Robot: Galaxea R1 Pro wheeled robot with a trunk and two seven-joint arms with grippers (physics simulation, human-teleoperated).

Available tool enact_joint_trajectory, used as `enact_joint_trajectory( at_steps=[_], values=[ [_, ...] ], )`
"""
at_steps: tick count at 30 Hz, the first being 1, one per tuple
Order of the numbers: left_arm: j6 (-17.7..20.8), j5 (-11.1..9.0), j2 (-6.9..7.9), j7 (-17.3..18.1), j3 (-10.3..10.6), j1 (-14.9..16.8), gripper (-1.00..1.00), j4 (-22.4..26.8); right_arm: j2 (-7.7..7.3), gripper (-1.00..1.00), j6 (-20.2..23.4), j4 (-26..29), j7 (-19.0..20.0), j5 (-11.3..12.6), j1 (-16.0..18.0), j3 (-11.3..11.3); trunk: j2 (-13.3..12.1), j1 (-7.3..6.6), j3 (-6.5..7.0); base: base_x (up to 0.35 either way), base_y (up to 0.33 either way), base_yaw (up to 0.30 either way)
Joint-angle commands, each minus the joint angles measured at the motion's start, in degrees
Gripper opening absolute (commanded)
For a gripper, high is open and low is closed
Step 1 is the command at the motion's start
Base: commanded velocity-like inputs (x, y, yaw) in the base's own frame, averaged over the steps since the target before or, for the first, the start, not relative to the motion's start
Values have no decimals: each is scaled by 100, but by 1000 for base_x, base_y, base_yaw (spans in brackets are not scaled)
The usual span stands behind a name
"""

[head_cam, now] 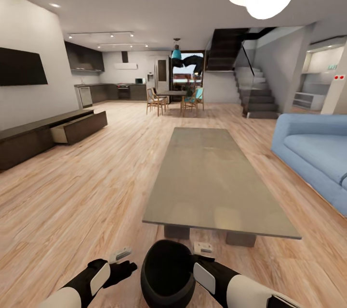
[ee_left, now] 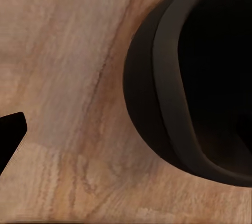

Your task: Place each of the two pumpkins and all three candles from the living room inside a cabinet in the living room (use any cabinet), then make sure every cabinet is closed, and position the cauldron so it is next to a table in the living room.

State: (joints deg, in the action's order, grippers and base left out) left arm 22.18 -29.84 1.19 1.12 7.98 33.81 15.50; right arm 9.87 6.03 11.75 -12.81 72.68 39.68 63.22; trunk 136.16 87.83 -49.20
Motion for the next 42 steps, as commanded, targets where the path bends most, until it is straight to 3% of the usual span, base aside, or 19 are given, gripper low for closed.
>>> enact_joint_trajectory(
  at_steps=[1,26,29,33,42],
  values=[
    [18,-32,8,2,46,2,100,6,-2,100,21,12,-38,17,5,33,3,-1,-11,0,0,238],
    [21,-40,-8,3,16,2,100,6,-2,100,21,3,-37,18,5,38,3,-1,-152,0,9,227],
    [26,-32,-6,-16,-353,2,100,6,-2,100,21,3,-37,18,5,39,-118,-67,-116,0,0,216],
    [31,-17,-5,-35,-671,2,100,6,-2,100,21,3,-37,18,5,41,-278,-155,-68,0,0,216],
    [32,-14,-5,-33,-761,2,100,6,-2,100,21,3,-35,18,5,42,-278,-155,-122,0,0,215]
  ],
)
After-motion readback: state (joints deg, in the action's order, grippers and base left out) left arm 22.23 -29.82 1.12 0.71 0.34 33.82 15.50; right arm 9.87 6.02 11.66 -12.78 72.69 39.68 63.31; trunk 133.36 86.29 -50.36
